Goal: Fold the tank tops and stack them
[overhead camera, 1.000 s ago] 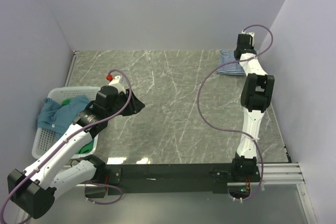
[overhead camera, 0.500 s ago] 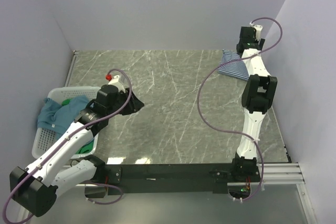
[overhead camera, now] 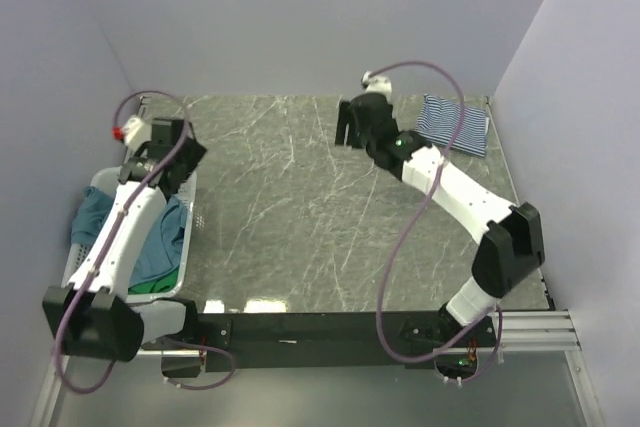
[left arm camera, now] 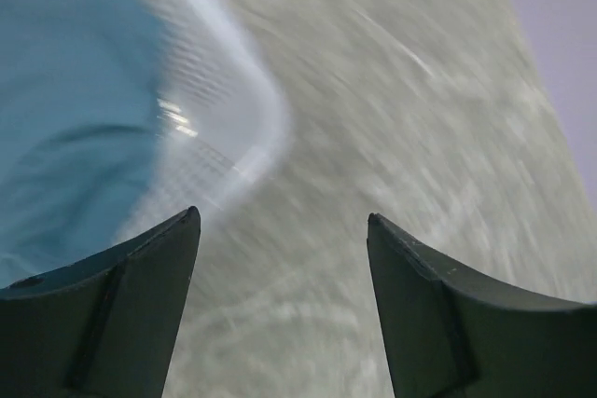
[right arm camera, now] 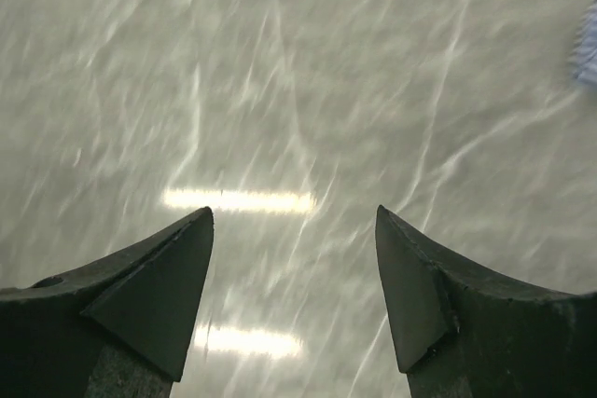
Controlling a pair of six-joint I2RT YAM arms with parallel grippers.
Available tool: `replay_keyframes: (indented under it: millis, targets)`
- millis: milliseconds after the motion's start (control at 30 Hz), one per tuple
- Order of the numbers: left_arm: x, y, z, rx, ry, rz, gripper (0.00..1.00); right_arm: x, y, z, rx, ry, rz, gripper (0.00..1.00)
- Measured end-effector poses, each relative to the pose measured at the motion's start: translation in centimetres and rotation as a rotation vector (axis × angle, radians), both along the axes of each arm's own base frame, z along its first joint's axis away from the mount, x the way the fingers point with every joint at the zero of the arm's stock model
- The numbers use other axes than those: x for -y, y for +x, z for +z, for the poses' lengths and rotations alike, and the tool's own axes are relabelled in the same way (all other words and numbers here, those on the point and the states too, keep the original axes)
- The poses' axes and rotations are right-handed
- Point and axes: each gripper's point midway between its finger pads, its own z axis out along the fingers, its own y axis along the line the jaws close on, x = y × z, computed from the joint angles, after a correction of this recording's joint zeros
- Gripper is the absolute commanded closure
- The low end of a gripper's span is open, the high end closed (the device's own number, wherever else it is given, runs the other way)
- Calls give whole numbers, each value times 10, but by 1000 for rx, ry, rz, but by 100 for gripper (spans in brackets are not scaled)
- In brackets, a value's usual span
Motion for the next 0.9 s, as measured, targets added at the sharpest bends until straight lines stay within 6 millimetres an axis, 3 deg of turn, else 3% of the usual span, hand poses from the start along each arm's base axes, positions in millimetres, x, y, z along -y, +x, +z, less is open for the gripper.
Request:
replay_keyframes:
  millis: [100,200,367,567,667,700,733,900]
  targets:
    - [-59,0,-30,-92,-12,224,23,-23,-43,-20,-48,33,91,24]
    - [-94,-9,-63,-175,-25,368,23,-37,-85,-43,-96,41,167,23]
    - [-121,-18,-110,-321,-15,485,22,-52,-144,-60,-123,62,271,24]
    - [-142,-24,-155,-466,12,557,28,-43,-181,-79,-137,97,296,24]
    - [-148,-27,-162,-485,9,573,46,-37,-189,-93,-158,86,288,24]
    - [-149,-27,-162,-486,10,575,58,-36,-190,-95,-162,83,285,24]
    - [-150,-26,-161,-482,9,577,63,-35,-191,-98,-166,78,280,25]
    - [-152,-21,-158,-468,20,556,99,-32,-192,-100,-163,76,270,25]
